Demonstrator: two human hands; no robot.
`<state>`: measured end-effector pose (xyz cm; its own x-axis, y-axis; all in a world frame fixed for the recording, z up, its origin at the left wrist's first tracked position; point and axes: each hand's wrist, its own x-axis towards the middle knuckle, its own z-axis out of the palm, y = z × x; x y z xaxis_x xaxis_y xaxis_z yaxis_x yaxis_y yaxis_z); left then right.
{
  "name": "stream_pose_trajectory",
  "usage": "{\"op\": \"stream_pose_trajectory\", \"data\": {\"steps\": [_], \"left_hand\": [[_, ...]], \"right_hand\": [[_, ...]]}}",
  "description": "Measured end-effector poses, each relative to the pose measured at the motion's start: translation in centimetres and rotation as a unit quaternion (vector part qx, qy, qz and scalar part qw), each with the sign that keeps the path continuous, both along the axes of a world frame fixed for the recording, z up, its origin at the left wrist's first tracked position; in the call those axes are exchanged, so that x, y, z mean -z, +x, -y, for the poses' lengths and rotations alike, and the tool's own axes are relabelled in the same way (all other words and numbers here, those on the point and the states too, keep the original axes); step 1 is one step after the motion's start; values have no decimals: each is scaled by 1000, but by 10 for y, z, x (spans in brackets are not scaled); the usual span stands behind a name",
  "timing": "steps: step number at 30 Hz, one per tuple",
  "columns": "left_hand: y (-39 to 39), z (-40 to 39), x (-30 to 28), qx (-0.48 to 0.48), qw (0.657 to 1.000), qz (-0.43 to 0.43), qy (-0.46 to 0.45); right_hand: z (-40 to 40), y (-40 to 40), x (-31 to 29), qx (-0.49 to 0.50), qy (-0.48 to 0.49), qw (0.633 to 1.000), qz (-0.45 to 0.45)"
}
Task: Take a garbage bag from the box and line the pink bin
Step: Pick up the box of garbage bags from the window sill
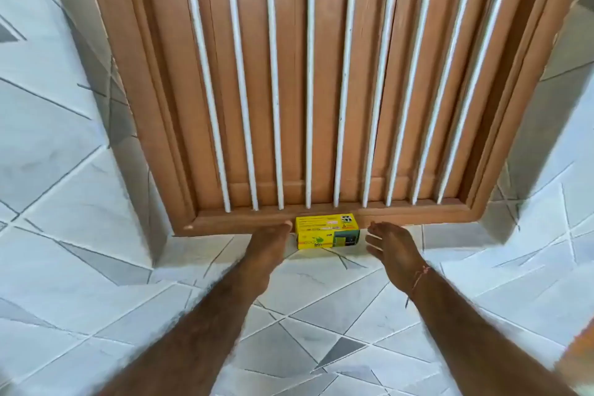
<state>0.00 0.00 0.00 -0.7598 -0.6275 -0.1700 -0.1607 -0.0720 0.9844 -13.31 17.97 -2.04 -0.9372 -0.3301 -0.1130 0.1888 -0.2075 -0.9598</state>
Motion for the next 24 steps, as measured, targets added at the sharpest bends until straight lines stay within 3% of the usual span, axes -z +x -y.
{"op": "stream_pose_trajectory", "data": {"steps": [3, 8, 10, 13, 15, 19, 24], "left_hand": [[-40, -8, 9, -36, 997, 26, -61], [-69, -19, 29, -95, 978, 116, -142], [-70, -24, 27, -172, 973, 66, -138], [-62, -29, 19, -242, 965, -77, -66], [-55, -24, 17, -226, 964, -137, -15], [-35, -9, 12, -162, 971, -173, 3], [-12, 2, 11, -135, 972, -192, 14]], "right_hand": [[10, -28, 5, -8, 65, 998, -7], [18, -47, 9, -115, 115, 987, -10], [19, -47, 13, -128, 74, 989, -2], [23, -36, 20, -105, -11, 994, -20], [28, -27, 19, -95, -59, 994, -3], [42, -5, 8, -61, -148, 986, 52], [65, 31, -2, 61, -137, 989, 5]]}}
